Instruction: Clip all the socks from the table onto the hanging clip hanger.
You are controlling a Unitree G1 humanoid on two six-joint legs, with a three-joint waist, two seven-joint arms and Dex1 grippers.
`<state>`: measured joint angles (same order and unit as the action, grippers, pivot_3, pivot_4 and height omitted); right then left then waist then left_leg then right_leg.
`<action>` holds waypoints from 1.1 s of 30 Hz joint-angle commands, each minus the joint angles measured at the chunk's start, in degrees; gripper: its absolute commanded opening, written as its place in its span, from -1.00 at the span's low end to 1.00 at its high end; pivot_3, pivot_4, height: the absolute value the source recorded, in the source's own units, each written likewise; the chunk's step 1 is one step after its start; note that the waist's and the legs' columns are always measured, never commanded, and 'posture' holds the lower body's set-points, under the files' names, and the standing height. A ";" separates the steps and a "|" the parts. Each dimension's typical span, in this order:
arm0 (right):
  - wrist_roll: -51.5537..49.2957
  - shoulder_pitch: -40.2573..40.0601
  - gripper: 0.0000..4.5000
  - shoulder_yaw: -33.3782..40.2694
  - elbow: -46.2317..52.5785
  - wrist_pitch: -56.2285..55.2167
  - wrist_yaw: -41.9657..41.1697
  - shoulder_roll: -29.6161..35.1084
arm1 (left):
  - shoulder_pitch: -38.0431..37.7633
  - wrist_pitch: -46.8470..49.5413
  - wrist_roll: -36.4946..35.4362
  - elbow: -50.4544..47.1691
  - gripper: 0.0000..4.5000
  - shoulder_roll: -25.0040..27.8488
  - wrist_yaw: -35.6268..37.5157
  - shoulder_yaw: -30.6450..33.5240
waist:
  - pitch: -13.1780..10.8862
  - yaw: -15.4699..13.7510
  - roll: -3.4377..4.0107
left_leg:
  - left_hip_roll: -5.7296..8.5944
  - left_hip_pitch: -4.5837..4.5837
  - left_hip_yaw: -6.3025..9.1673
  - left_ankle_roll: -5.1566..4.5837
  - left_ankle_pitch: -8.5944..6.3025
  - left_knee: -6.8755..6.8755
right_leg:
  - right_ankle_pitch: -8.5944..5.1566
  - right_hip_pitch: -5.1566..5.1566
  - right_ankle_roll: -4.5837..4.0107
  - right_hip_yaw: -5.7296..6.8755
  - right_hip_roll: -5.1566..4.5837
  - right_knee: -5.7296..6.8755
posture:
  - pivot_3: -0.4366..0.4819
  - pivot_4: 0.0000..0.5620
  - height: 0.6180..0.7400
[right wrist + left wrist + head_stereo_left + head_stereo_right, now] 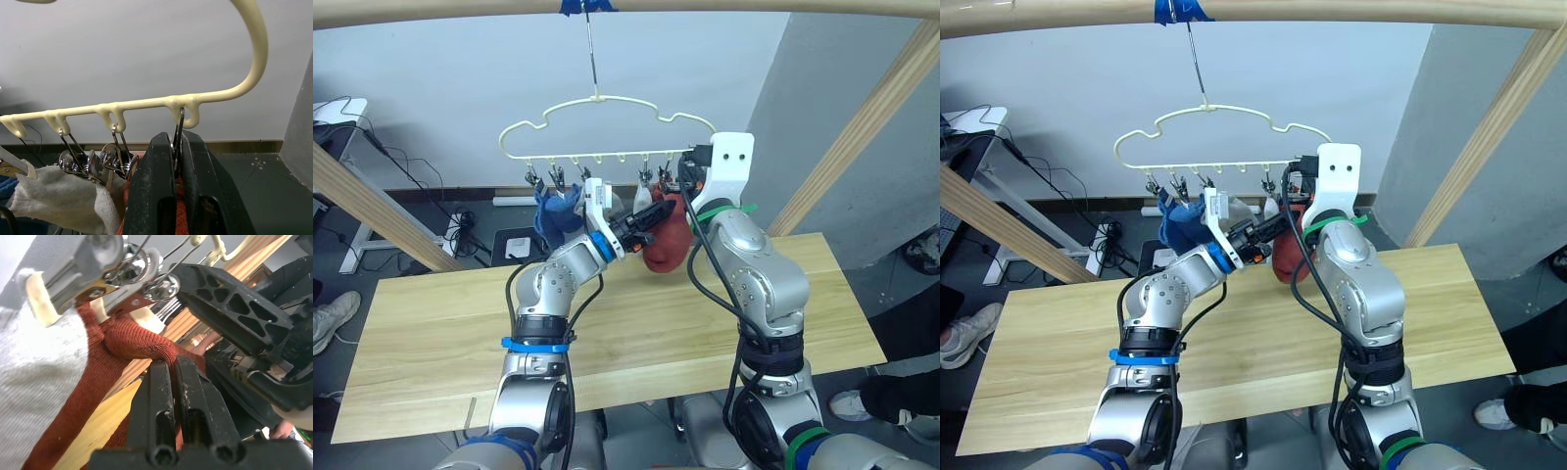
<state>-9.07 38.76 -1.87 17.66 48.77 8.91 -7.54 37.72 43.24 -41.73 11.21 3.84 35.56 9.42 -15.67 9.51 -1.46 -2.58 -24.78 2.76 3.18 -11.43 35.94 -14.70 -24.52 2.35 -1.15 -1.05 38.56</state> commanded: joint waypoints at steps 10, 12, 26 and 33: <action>-1.64 0.25 0.54 0.64 3.85 -1.93 0.21 -2.08 | 1.25 -2.69 0.46 -1.85 -1.00 -0.52 -0.46 -0.55 | 0.00 -0.07 0.00 | 0.01 0.00 0.00 0.00 0.00 0.01 | 0.00 0.01 0.00 -0.01 0.00 0.00 | -0.60 -0.11 1.00; -2.00 0.08 0.54 0.94 5.00 -1.84 0.27 -1.84 | 1.37 -3.09 1.51 -1.37 -1.00 -0.38 -1.08 -1.11 | 0.00 -0.11 0.00 | 0.01 0.00 0.00 0.00 0.00 0.01 | 0.00 0.01 0.00 0.00 0.00 0.00 | -0.60 -0.11 1.00; -5.90 -3.56 0.56 2.61 13.84 3.92 -6.15 5.01 | -2.79 -16.84 16.78 -1.11 0.36 6.85 6.67 -12.69 | 0.01 -0.11 -0.01 | 0.01 0.00 0.00 0.00 0.00 0.00 | 0.00 0.01 0.00 -0.01 -0.01 0.00 | -0.59 -0.15 1.00; -12.48 -8.77 0.97 3.16 18.95 5.81 -24.10 24.30 | -11.58 -20.99 20.95 -13.99 1.00 18.19 13.24 -15.82 | 0.01 -0.23 -0.01 | 0.01 0.01 -0.02 0.01 0.00 -0.01 | 0.00 0.01 0.00 -0.04 -0.04 0.00 | -0.53 -0.22 1.00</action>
<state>-19.51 30.42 0.61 33.73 55.50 -10.38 14.42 27.12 23.98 -21.21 2.07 20.41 46.90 -6.74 -15.66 9.28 -1.47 -2.57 -24.76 2.75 3.18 -11.43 35.93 -14.70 -24.51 2.35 -1.18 -1.09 38.57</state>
